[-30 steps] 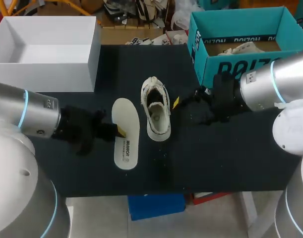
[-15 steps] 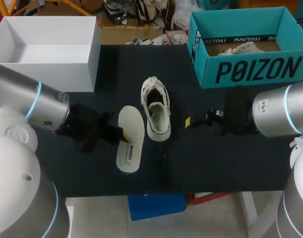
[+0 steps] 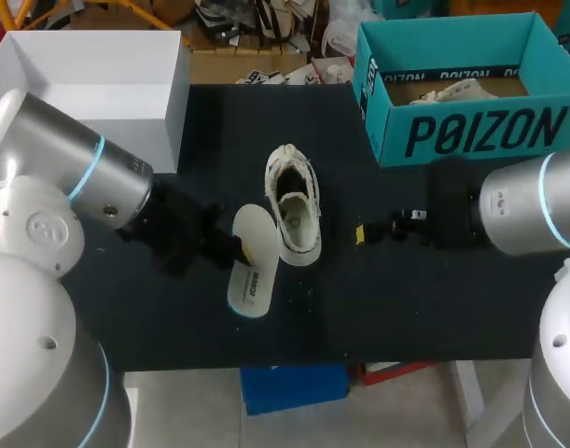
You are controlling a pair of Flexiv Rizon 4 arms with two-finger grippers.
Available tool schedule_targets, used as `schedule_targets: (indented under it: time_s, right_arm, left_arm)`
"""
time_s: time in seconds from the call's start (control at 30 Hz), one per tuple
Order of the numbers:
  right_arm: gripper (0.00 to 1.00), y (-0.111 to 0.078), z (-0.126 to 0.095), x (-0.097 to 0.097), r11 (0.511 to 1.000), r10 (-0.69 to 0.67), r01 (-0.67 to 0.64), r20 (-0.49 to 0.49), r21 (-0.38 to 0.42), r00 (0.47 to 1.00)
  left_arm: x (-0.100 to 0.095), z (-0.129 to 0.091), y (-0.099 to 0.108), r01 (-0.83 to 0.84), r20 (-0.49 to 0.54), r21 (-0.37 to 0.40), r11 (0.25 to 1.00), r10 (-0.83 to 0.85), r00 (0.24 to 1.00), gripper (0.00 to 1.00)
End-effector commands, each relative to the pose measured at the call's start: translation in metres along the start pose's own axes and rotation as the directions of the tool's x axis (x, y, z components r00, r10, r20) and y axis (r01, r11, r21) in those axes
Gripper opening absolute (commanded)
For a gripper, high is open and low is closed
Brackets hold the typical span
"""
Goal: Take the shoe out of the shoebox, open the shoe tongue, remove and reinsert the insole, then place the shoe into the shoebox
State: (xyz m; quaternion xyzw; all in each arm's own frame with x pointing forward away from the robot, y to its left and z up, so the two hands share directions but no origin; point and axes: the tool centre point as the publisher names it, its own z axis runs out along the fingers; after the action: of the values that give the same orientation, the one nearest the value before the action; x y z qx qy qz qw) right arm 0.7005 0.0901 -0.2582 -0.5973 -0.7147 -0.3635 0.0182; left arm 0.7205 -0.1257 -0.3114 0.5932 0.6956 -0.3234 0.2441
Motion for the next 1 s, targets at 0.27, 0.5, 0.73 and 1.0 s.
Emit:
schedule_targets:
  time_s: [0.27, 0.5, 0.73, 1.0]
  right_arm:
    - [1.00, -0.002, 0.006, 0.009, 0.918, -0.338, 0.390, 0.372, -0.072, 0.864]
    - [1.00, -0.013, 0.004, 0.003, 0.930, -0.318, 0.366, 0.411, -0.040, 0.854]
    - [1.00, -0.022, -0.008, 0.000, 0.918, -0.346, 0.396, 0.468, -0.011, 0.814]
    - [1.00, -0.022, -0.008, 0.000, 0.918, -0.346, 0.396, 0.468, -0.011, 0.814]
  left_arm:
    - [-0.003, 0.007, 0.001, -0.007, -0.009, 0.024, 1.000, 0.007, 1.000, 0.00]
    - [-0.005, 0.010, 0.000, -0.009, -0.008, 0.033, 0.999, 0.009, 1.000, 0.00]
    - [-0.005, 0.018, -0.001, -0.008, -0.013, 0.051, 0.999, 0.008, 1.000, 0.00]
    - [-0.010, 0.027, -0.001, -0.016, -0.005, 0.085, 0.996, 0.017, 1.000, 0.00]
